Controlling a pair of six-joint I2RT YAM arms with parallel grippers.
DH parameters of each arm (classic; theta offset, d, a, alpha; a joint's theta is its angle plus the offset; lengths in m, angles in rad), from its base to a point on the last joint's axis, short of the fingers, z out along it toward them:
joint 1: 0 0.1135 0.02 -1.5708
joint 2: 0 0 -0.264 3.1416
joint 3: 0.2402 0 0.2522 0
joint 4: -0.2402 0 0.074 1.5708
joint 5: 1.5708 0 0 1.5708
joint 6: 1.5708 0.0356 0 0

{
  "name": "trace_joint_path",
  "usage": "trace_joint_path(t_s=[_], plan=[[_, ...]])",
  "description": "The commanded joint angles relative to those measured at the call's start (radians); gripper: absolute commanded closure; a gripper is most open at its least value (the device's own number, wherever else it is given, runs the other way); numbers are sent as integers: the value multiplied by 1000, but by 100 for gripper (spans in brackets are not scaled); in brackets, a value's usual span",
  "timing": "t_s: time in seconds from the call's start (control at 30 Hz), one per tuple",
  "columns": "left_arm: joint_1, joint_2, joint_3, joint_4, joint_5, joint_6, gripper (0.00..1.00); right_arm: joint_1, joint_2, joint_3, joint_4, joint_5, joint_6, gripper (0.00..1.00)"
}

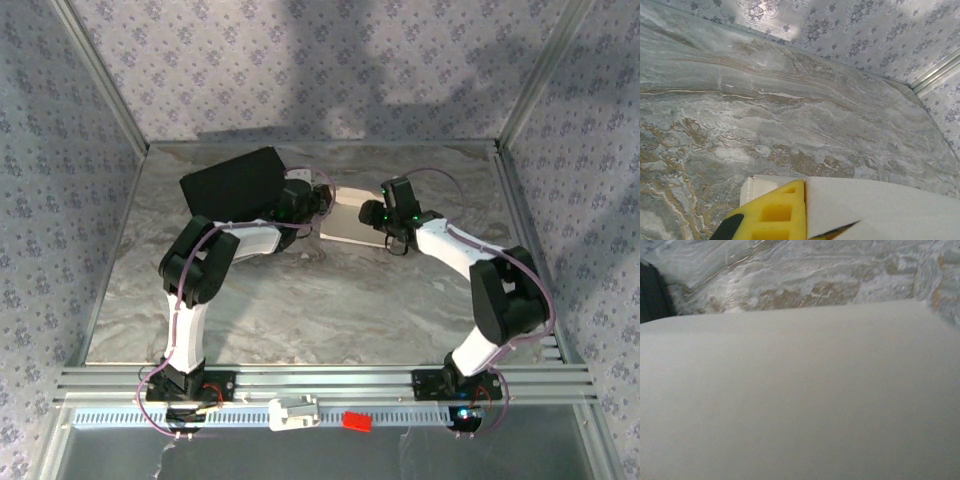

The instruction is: Fold the paper box

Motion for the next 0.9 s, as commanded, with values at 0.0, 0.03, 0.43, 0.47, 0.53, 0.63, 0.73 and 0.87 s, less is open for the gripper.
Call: trace_joint_path(t_s=[0.0, 0.03, 0.43, 0.47, 0.53, 0.63, 0.73, 0.87], plan=[[-23, 21, -26, -181, 67, -30, 100, 13, -85, -47, -98, -64, 81, 40], [-24, 23, -24, -183, 67, -29, 100, 12, -109, -53, -114, -69, 91, 40], [-30, 30, 4, -191, 60, -21, 100, -9, -291, 62, -305, -175, 114, 35], [-32, 30, 11, -196, 59, -19, 100, -15, -290, 71, -320, -181, 113, 35], [-32, 30, 19, -205, 54, -13, 100, -23, -290, 84, -343, -190, 106, 35], [-35, 25, 31, -226, 41, 3, 100, -36, -310, 103, -364, -159, 71, 36], [-37, 11, 41, -257, 33, 24, 100, -99, -314, 140, -366, -122, 11, 36], [-43, -59, 31, -342, -4, 82, 100, -237, -214, 299, -448, -125, -73, 36]])
